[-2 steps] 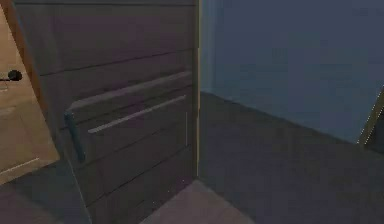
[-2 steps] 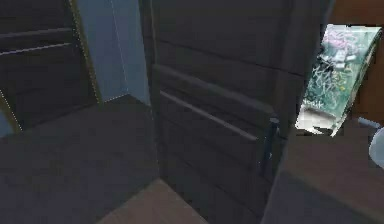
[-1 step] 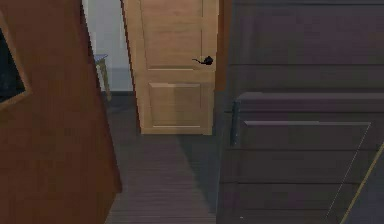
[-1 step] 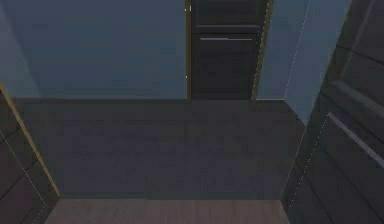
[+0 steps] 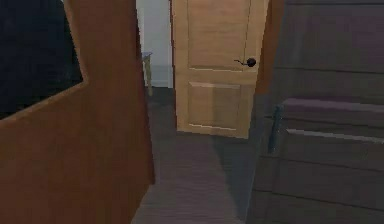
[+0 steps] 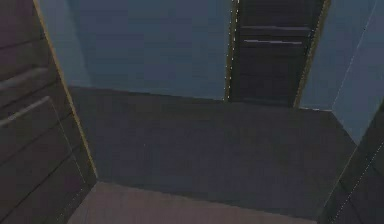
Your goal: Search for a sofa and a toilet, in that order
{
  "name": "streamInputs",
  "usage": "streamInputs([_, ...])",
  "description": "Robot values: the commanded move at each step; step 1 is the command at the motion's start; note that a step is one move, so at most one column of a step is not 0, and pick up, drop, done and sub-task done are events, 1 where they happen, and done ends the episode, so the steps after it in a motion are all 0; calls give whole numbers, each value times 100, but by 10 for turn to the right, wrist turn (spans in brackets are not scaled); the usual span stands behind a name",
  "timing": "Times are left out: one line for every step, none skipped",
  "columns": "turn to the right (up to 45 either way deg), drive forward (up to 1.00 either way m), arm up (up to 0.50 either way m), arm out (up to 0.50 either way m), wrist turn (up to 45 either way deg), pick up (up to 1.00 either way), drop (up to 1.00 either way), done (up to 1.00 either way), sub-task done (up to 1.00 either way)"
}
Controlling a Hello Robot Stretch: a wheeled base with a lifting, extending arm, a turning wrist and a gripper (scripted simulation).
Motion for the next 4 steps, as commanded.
streamInputs([0, 90, 0, 0, 0, 0, 0, 0, 0])
streamInputs([0, 45, 0, 0, 0, 0, 0, 0, 0])
streamInputs([-150, 0, 0, 0, 0, 0, 0, 0, 0])
streamInputs([0, 35, 0, 0, 0, 0, 0, 0, 0])
